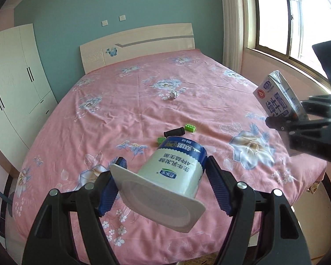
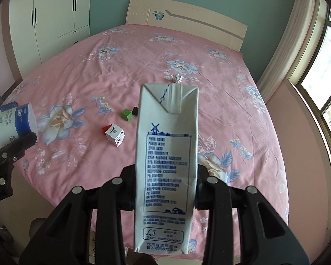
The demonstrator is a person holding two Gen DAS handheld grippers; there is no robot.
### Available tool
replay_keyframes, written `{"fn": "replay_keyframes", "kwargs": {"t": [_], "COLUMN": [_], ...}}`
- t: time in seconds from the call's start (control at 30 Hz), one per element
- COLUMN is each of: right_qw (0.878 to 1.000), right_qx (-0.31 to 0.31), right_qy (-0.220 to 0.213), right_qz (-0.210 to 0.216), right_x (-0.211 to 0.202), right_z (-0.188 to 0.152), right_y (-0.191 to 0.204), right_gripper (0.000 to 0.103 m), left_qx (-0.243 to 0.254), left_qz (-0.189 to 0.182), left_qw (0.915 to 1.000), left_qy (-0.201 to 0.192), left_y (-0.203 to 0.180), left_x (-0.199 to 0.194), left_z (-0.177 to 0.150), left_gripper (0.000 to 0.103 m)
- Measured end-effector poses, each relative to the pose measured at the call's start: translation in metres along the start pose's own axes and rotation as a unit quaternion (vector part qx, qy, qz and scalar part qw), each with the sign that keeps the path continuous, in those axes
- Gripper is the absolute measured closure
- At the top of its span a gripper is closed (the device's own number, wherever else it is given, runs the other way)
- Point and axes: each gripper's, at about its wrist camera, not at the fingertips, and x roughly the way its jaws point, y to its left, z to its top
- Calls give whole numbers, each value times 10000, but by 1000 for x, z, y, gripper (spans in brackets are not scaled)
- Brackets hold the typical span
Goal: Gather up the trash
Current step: 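Carry the yogurt cup and milk carton in both tools over the trash bin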
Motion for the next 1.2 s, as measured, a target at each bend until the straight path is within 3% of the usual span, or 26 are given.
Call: {"fn": "replay_keyframes", "kwargs": {"t": [0.23, 0.5, 0.8, 1.2], "right_qw": [9987, 9974, 9984, 9930], "right_qx": [-111, -150, -230, -349], "right_qy": [-490, -671, -314, 566], "right_qz": [45, 219, 421, 979], "right_x": [-94, -145, -119, -30], "right_z": [-28, -66, -117, -191], "right_y": [18, 28, 49, 100], "right_gripper": [66, 66, 66, 66], "left_qx": [14, 162, 346, 535], "left_qz": [167, 413, 365, 24], "left_qw": [9993, 9986, 9982, 9881], "left_qy": [-338, -279, 320, 1444], "left_y": [5, 4, -7, -35], "left_x": [-80, -110, -85, -14], "left_z": [-8, -39, -104, -205], "left_gripper": [28, 28, 28, 28]}}
